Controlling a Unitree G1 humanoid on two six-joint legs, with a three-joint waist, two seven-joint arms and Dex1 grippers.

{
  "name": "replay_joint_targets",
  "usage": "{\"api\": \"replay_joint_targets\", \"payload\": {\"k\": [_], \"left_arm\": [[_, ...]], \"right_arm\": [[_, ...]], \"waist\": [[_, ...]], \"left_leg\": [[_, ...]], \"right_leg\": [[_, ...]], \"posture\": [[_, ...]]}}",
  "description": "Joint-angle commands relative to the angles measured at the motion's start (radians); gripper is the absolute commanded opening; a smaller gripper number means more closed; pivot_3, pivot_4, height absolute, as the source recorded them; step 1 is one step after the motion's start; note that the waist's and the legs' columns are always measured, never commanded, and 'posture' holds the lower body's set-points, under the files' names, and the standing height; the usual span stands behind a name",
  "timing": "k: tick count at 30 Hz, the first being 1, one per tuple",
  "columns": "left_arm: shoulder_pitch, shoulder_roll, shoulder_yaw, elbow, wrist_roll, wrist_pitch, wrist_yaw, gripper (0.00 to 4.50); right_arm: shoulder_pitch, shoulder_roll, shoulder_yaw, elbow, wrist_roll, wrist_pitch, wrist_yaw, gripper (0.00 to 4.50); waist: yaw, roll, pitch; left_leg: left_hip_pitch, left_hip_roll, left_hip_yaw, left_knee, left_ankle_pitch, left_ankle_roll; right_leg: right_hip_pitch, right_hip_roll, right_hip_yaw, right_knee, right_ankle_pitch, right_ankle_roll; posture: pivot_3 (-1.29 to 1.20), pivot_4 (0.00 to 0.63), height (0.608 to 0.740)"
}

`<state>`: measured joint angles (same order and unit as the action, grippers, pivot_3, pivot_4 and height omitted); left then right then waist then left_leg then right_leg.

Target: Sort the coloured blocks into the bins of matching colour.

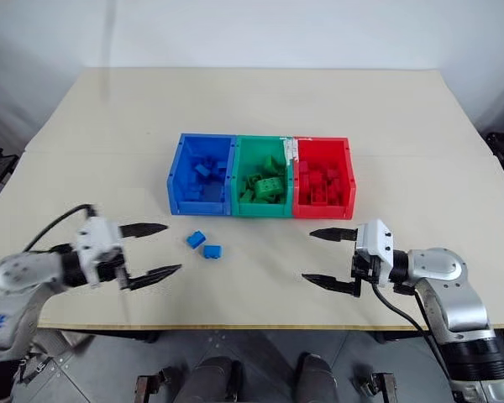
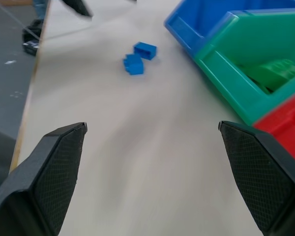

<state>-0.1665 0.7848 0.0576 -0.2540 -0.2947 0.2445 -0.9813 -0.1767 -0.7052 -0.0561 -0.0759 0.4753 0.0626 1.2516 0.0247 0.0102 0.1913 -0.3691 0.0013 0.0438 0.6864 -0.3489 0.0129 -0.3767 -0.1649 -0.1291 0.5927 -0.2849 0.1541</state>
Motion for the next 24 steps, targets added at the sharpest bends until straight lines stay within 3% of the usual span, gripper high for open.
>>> {"api": "replay_joint_targets", "payload": {"k": [1, 5, 10, 13, 22, 24], "left_arm": [[-0.123, -0.015, -0.119, 0.080, 0.094, -0.037, -0.021, 4.49], [-0.258, -0.018, -0.242, 0.185, 0.193, -0.056, -0.064, 4.49], [-0.313, -0.022, -0.294, 0.251, 0.229, -0.027, -0.100, 4.49], [-0.322, -0.039, -0.306, 0.279, 0.244, -0.062, -0.103, 3.89], [-0.316, -0.069, -0.319, 0.309, 0.246, -0.086, -0.125, 1.17], [-0.312, -0.076, -0.310, 0.310, 0.238, -0.098, -0.123, 0.95]], "right_arm": [[0.022, -0.020, -0.038, -0.039, 0.007, -0.007, -0.009, 4.50], [0.081, -0.024, -0.067, -0.094, 0.012, 0.006, -0.043, 4.50], [0.126, -0.019, -0.084, -0.137, 0.012, 0.015, -0.086, 4.50], [0.142, -0.018, -0.088, -0.156, 0.011, 0.023, -0.106, 4.50], [0.158, -0.020, -0.089, -0.199, 0.013, 0.039, -0.138, 4.50], [0.159, -0.021, -0.089, -0.201, 0.014, 0.039, -0.138, 4.50]], "waist": [[-0.002, 0.000, 0.000], [-0.002, 0.000, 0.000], [-0.001, 0.000, 0.000], [-0.001, 0.000, 0.000], [-0.001, 0.000, 0.000], [-0.001, 0.000, 0.000]], "left_leg": [[0.000, 0.000, 0.000, 0.000, 0.000, 0.000], [0.000, 0.001, 0.001, 0.000, 0.000, 0.000], [0.000, 0.001, 0.002, 0.000, 0.000, 0.000], [0.000, 0.001, 0.002, 0.000, 0.000, 0.000], [0.001, 0.001, 0.002, 0.000, 0.000, 0.000], [0.001, 0.001, 0.002, 0.000, 0.000, 0.000]], "right_leg": [[0.000, 0.000, 0.000, 0.000, 0.000, 0.000], [-0.001, 0.001, 0.000, 0.000, 0.000, 0.000], [-0.001, 0.001, 0.001, 0.000, 0.000, 0.000], [-0.001, 0.001, 0.001, 0.000, 0.000, 0.000], [-0.001, 0.001, 0.001, 0.000, 0.000, 0.000], [0.000, 0.001, 0.001, 0.000, 0.000, 0.000]], "posture": [[0.00, 0.150, 0.740], [0.00, 0.150, 0.740], [0.00, 0.150, 0.740], [0.00, 0.150, 0.740], [0.00, 0.150, 0.740], [0.00, 0.150, 0.740]]}}
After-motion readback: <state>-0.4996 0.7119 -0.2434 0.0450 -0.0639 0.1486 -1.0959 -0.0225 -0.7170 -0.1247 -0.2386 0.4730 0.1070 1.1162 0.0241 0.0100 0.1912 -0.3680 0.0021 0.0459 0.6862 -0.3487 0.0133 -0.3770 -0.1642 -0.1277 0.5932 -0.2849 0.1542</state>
